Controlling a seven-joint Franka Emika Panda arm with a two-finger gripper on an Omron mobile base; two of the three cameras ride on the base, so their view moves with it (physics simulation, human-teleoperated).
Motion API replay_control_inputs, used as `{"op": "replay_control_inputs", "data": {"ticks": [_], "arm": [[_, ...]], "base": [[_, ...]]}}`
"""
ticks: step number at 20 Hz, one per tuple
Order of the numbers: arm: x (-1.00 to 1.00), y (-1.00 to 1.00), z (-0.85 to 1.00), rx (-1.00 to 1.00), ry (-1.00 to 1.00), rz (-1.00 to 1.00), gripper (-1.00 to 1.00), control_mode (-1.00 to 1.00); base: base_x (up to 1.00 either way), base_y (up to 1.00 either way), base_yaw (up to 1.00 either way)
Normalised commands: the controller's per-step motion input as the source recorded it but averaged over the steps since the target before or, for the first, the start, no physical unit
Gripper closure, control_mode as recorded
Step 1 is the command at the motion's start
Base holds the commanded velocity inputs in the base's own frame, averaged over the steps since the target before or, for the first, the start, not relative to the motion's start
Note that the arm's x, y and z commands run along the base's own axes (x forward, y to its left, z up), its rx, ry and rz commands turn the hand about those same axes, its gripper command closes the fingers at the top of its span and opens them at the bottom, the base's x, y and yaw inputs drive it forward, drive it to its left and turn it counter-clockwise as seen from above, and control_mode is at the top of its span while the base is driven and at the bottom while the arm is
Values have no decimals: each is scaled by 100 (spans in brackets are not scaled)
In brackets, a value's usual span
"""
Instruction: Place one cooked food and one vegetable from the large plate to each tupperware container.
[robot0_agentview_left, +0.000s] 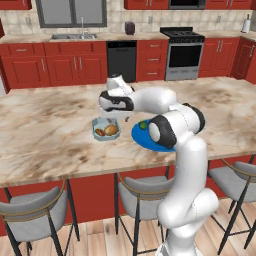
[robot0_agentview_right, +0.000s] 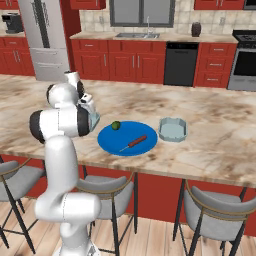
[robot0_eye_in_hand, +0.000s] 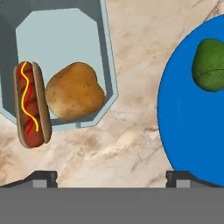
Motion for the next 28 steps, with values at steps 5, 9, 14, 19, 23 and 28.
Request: {"op": "replay_control_inputs", "data": {"ticks": [5,9,14,19,23,28], "arm": [[2,-98,6,13,15,-19,-100,-100],[17,-79,4,-1,16,1,-100,-100],[21,-72,0,-12,2,4,-100,-100],[16,-40,-2,3,0,16,-100,-100],[19,-5,0,4,0,24,-100,-100],[5,8,-8,0,0,19,-100,-100]], "base": [[0,0,0],[0,0,0],[0,0,0],[0,0,0],[0,0,0],[0,0,0]]}}
